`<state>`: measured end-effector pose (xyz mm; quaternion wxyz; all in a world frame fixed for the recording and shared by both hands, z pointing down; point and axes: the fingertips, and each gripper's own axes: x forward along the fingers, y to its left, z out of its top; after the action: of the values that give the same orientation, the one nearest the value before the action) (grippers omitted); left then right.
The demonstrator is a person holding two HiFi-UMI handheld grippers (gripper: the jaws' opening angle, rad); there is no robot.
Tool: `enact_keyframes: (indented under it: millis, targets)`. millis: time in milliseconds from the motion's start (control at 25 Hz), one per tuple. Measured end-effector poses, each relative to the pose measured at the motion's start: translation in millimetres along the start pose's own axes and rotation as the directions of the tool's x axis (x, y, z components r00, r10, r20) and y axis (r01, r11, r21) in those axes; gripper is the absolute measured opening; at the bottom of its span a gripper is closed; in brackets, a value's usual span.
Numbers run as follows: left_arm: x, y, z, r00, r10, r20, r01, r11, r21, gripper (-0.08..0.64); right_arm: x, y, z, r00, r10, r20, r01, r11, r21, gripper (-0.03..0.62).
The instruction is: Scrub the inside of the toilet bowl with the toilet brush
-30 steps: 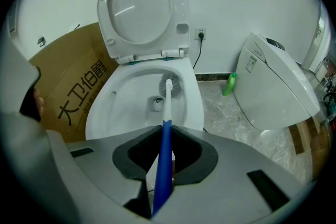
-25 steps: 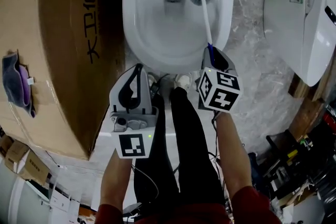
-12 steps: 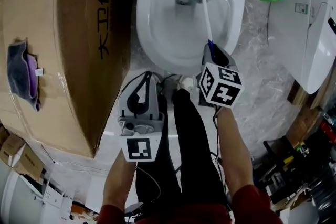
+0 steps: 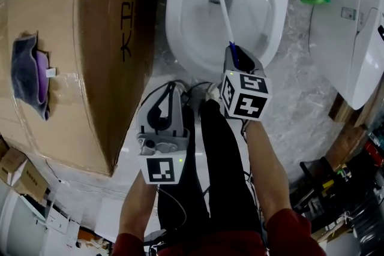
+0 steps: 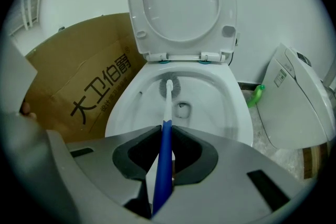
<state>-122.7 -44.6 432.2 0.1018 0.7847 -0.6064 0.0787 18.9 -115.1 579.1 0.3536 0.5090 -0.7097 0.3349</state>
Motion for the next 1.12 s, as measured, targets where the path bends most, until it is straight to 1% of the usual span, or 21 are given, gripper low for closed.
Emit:
enact_keyframes:
  millis: [400,720,1120]
  targets:
    - [-7,-1,-6,1.0,0.002,-0.016,-0.002,1.0,-0.004,0.012,-11,29,-22,0.998,0.064,-0.018,-0.066,0.993,-0.101,0.061]
    - [-14,-13,-12,0.999,-0.009,-0.035,0.009,1.0,-0.009,0.012,-33,40,-47,0.991,0.124,-0.046,-0.127,0.99,-0.068,0.061]
    - [-18,-20,-15,0.999,-0.014,-0.036,0.014,1.0,0.005,0.012,-71,50,-91,0.98,0.175,-0.096,-0.186,0.976,-0.112,0.061]
